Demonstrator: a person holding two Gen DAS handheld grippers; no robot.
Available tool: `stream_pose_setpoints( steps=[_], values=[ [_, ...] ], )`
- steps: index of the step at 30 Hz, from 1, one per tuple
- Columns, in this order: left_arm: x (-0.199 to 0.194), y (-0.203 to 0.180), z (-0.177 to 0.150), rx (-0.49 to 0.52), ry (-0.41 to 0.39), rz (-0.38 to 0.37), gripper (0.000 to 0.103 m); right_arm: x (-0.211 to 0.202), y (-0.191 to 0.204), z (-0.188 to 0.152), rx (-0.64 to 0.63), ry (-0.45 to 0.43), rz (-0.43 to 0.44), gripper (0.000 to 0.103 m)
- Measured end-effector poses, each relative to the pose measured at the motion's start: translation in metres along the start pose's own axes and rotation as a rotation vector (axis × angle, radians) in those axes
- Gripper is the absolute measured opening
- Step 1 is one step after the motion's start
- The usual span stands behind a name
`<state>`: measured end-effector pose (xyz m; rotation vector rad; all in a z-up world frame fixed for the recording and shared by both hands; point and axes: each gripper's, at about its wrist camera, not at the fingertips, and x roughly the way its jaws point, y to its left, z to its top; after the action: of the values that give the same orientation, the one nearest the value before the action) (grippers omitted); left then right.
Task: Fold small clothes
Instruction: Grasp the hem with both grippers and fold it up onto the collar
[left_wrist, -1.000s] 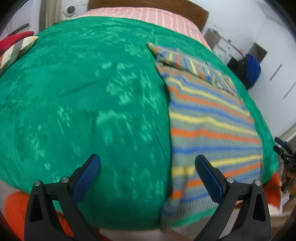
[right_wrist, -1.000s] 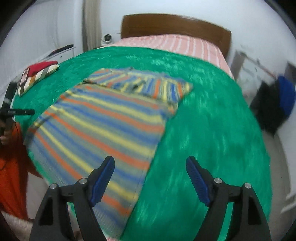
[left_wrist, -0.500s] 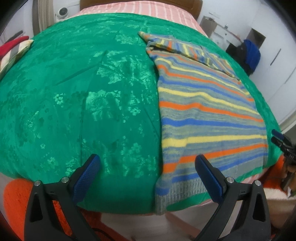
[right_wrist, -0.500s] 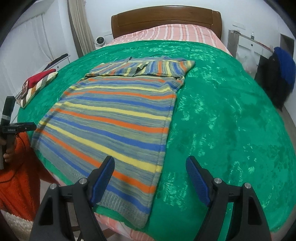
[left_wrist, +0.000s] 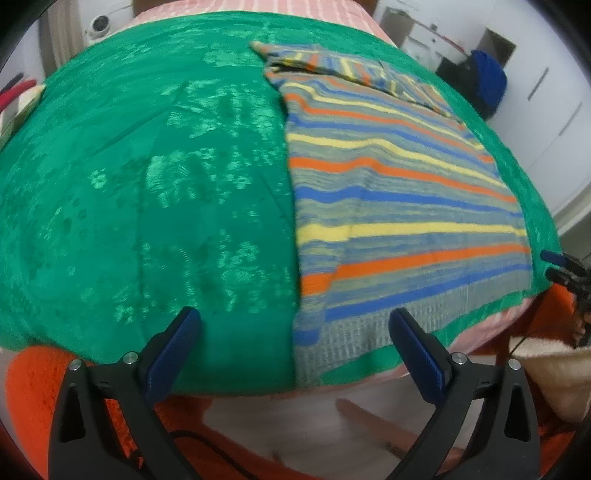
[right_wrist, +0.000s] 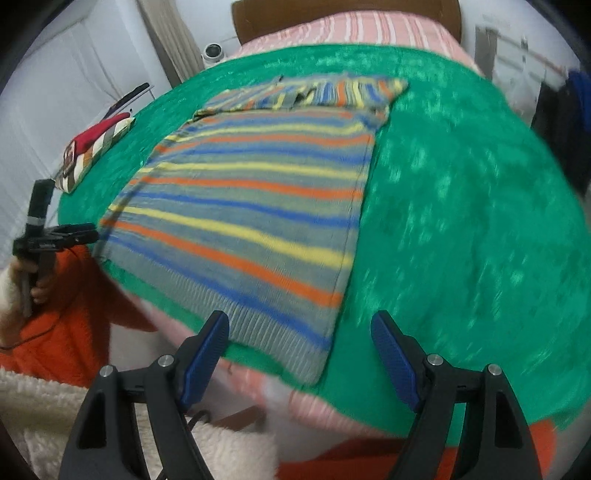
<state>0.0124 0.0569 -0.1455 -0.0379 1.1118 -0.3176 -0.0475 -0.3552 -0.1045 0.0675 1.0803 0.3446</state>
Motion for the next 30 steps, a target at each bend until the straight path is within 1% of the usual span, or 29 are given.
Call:
stream_pose_setpoints(
  steps=[1, 3, 5, 6, 7, 8, 9, 10, 11, 12, 13, 15, 19, 21, 23, 24, 26, 28, 29, 30],
  values=[
    [0.001, -0.003, 0.000, 0.012, 0.007, 0.000, 0.101, 0.003, -0.001, -0.001, 0.018, 0.010, 0.012, 0.079],
    [0.003, -0.006, -0.001, 0.027, 0.018, 0.005, 0.095, 0.010, -0.004, -0.002, 0.050, 0.035, 0.033, 0.079],
    [0.006, -0.006, -0.002, 0.030, 0.039, 0.007, 0.079, 0.017, -0.006, -0.002, 0.080, 0.054, 0.054, 0.079],
    [0.007, -0.006, -0.002, 0.024, 0.051, 0.002, 0.077, 0.020, -0.008, -0.002, 0.098, 0.060, 0.063, 0.078],
    [0.009, -0.005, -0.002, 0.014, 0.062, -0.005, 0.072, 0.024, -0.011, -0.001, 0.121, 0.065, 0.070, 0.077],
    [0.010, -0.004, -0.002, 0.008, 0.068, -0.009, 0.065, 0.027, -0.014, 0.000, 0.141, 0.068, 0.083, 0.073],
    [0.011, -0.005, -0.002, 0.003, 0.077, -0.012, 0.060, 0.032, -0.017, 0.000, 0.170, 0.084, 0.114, 0.065],
    [0.013, -0.005, -0.001, 0.002, 0.086, -0.014, 0.045, 0.037, -0.018, 0.000, 0.187, 0.101, 0.132, 0.059],
    [0.015, -0.006, 0.000, 0.005, 0.096, -0.013, 0.018, 0.043, -0.019, 0.000, 0.199, 0.121, 0.142, 0.044],
    [0.017, -0.007, 0.000, 0.005, 0.109, -0.012, 0.003, 0.047, -0.019, 0.001, 0.197, 0.136, 0.142, 0.014],
    [0.016, -0.006, -0.001, -0.001, 0.122, -0.022, 0.004, 0.050, -0.017, 0.001, 0.185, 0.154, 0.139, 0.006],
    [0.006, -0.006, -0.003, 0.003, 0.117, -0.039, 0.003, 0.047, -0.017, 0.002, 0.182, 0.159, 0.140, 0.006],
    [-0.013, -0.005, -0.010, 0.020, 0.111, -0.085, 0.002, 0.018, -0.012, 0.003, 0.125, 0.162, 0.110, 0.005],
    [-0.013, -0.005, -0.012, 0.019, 0.126, -0.098, 0.002, 0.009, -0.009, 0.002, 0.118, 0.160, 0.107, 0.005],
    [-0.010, -0.006, -0.009, 0.027, 0.131, -0.101, 0.002, 0.010, -0.008, 0.004, 0.116, 0.168, 0.118, 0.005],
    [-0.012, -0.004, -0.003, 0.013, 0.123, -0.118, 0.002, 0.012, -0.007, 0.007, 0.111, 0.167, 0.109, 0.005],
    [-0.018, 0.000, 0.012, -0.033, 0.094, -0.163, 0.002, 0.012, -0.012, 0.015, 0.129, 0.149, 0.121, 0.005],
    [-0.029, 0.011, 0.038, -0.096, 0.031, -0.218, 0.002, 0.006, -0.020, 0.030, 0.159, 0.100, 0.147, 0.005],
    [-0.032, 0.017, 0.046, -0.117, 0.008, -0.237, 0.002, 0.003, -0.025, 0.039, 0.172, 0.069, 0.159, 0.005],
    [-0.034, 0.020, 0.062, -0.139, -0.018, -0.253, 0.002, -0.001, -0.031, 0.052, 0.187, 0.031, 0.172, 0.005]
  ],
)
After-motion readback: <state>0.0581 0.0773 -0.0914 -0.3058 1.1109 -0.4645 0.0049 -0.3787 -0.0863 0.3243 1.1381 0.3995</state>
